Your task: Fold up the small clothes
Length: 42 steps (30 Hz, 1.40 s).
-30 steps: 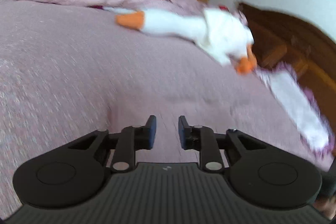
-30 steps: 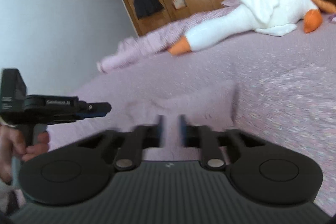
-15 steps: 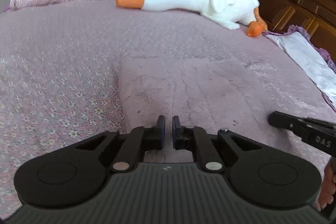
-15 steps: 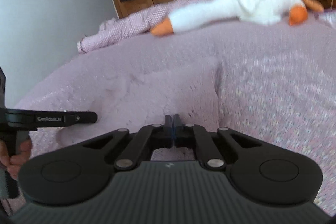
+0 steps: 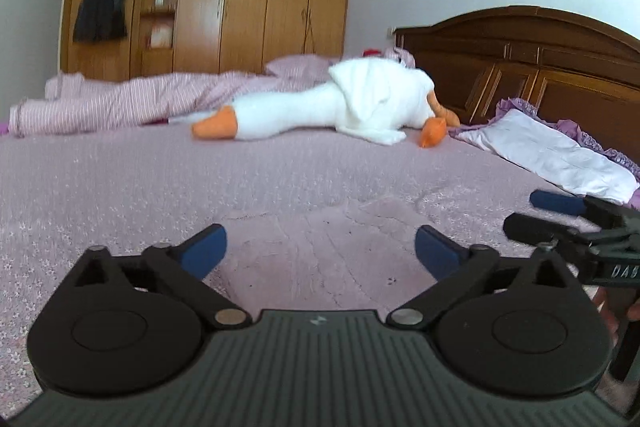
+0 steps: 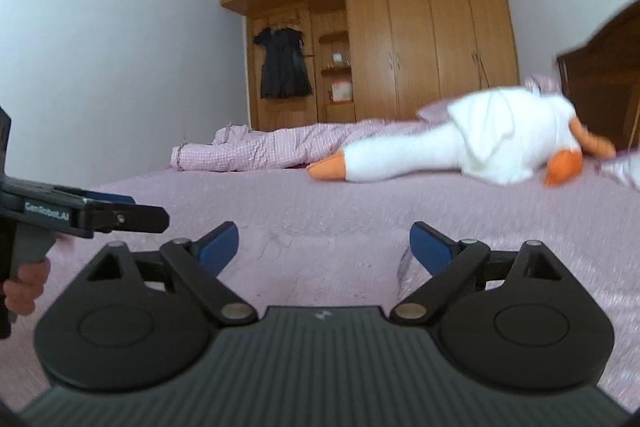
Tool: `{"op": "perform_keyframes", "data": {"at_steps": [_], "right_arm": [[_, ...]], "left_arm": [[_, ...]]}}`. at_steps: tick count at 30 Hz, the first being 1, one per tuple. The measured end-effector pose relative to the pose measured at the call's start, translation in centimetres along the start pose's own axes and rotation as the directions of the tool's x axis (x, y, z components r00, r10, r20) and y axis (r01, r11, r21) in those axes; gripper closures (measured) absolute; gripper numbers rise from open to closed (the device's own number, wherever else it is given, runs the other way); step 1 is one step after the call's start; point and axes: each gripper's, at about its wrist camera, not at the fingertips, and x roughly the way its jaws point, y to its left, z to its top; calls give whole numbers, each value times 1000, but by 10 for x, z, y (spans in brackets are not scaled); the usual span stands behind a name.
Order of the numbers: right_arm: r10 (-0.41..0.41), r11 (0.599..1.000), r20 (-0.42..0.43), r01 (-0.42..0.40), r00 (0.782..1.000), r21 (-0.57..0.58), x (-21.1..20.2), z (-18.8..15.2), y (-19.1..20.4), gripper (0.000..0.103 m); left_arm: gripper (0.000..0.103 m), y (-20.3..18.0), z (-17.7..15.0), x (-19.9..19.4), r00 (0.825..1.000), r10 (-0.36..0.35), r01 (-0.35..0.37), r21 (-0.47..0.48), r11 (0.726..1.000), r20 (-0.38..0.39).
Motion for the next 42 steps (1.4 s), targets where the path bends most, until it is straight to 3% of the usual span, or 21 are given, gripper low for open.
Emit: {"op": "perform_keyframes", "data": {"at_steps": [5, 7, 10, 12, 17, 26, 42], "right_arm": [[-20, 1000, 19, 20, 1000, 20, 10, -24, -6, 9], [-2, 1000, 6, 2, 1000, 12, 17, -33, -5, 9], [15, 1000, -64, -16, 998, -5, 30, -36, -2, 9], [36, 999, -81, -35, 996, 11, 31, -37, -3, 9], [6, 996, -17, -5, 1000, 91, 17, -37, -13, 9], [0, 1000, -25, -1, 1000, -13, 17, -38, 6, 9], [-4, 1000, -27, 3, 1000, -16, 19, -37, 4, 7]], "left_arm": [[0, -10, -37, 7, 998, -39, 33, 97, 995, 57], [0, -7, -52, 16, 998, -66, 64, 81, 995, 22], [0, -10, -65, 30, 999, -13, 16, 63, 998, -48], [0, -12, -66, 34, 998, -7, 11, 67, 998, -55], [0, -6, -67, 35, 999, -16, 18, 43, 999, -52], [0, 0, -67, 30, 999, -7, 8, 9, 1000, -41], [0, 2, -67, 34, 998, -13, 13, -8, 1000, -64]]}}
